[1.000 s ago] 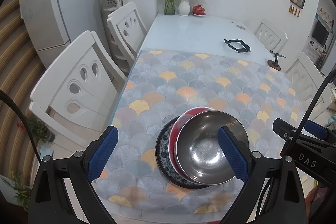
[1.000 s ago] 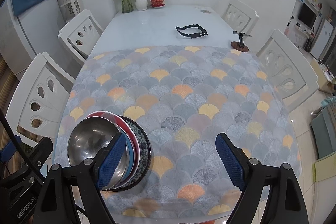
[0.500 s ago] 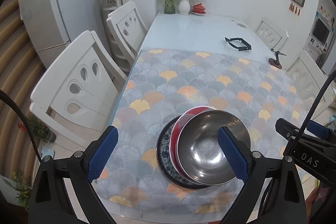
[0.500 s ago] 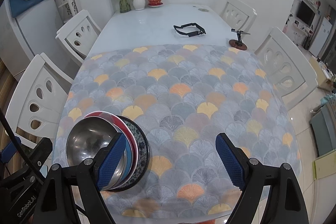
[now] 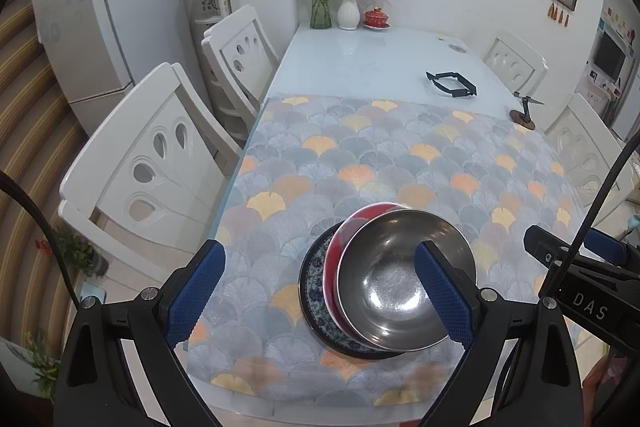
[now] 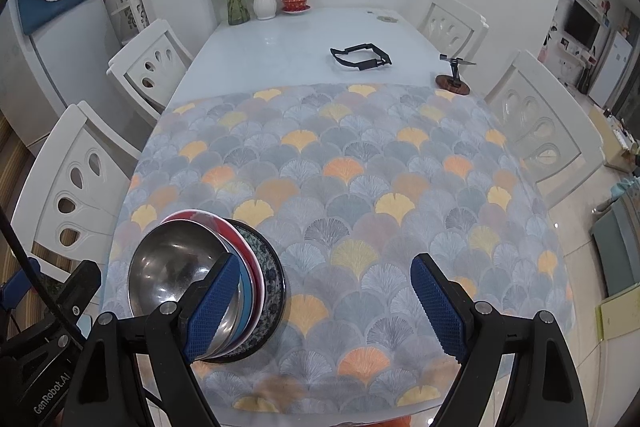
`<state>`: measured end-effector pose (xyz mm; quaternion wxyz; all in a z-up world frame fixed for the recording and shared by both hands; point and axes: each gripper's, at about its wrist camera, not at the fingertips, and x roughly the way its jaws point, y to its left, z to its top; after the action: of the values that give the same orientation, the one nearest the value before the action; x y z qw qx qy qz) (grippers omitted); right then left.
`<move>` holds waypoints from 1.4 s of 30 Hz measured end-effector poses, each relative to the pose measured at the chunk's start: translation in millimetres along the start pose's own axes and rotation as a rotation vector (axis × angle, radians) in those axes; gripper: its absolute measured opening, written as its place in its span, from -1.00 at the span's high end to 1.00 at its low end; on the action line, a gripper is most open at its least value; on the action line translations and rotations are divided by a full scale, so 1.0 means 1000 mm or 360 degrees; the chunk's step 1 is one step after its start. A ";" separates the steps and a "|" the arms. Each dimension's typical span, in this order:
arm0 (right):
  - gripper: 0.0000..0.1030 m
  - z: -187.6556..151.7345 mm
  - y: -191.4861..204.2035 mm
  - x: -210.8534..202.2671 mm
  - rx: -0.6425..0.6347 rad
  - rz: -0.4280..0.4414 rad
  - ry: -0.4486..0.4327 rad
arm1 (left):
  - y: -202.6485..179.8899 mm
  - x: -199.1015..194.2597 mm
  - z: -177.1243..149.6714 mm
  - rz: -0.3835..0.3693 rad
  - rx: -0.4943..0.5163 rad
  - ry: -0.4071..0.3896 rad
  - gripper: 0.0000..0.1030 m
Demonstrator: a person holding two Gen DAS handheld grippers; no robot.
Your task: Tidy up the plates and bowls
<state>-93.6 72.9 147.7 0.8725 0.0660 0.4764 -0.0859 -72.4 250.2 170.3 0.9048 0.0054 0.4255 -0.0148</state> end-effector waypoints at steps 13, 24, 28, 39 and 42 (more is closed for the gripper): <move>-0.66 -0.001 0.002 -0.002 -0.0002 -0.0001 0.0000 | 0.001 -0.003 0.000 -0.0008 0.0000 0.0003 -0.85; -0.66 -0.003 0.002 -0.005 0.0019 -0.0017 -0.0002 | 0.003 -0.003 0.006 0.0006 0.0033 -0.0014 -0.85; -0.66 -0.003 0.000 -0.006 0.0034 -0.0027 0.0002 | 0.001 -0.001 0.008 0.0016 0.0063 -0.0014 -0.85; -0.66 0.000 0.001 -0.004 0.0049 -0.0040 0.0006 | -0.005 -0.003 0.023 0.0056 0.0180 -0.0073 -0.85; -0.66 0.000 0.002 -0.003 0.0043 -0.0038 0.0013 | -0.006 -0.003 0.027 0.0063 0.0183 -0.0088 -0.85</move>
<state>-94.7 74.7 149.9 0.8685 0.0724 0.4795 -0.1026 -53.8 243.8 190.3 0.9146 0.0652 0.3985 -0.0214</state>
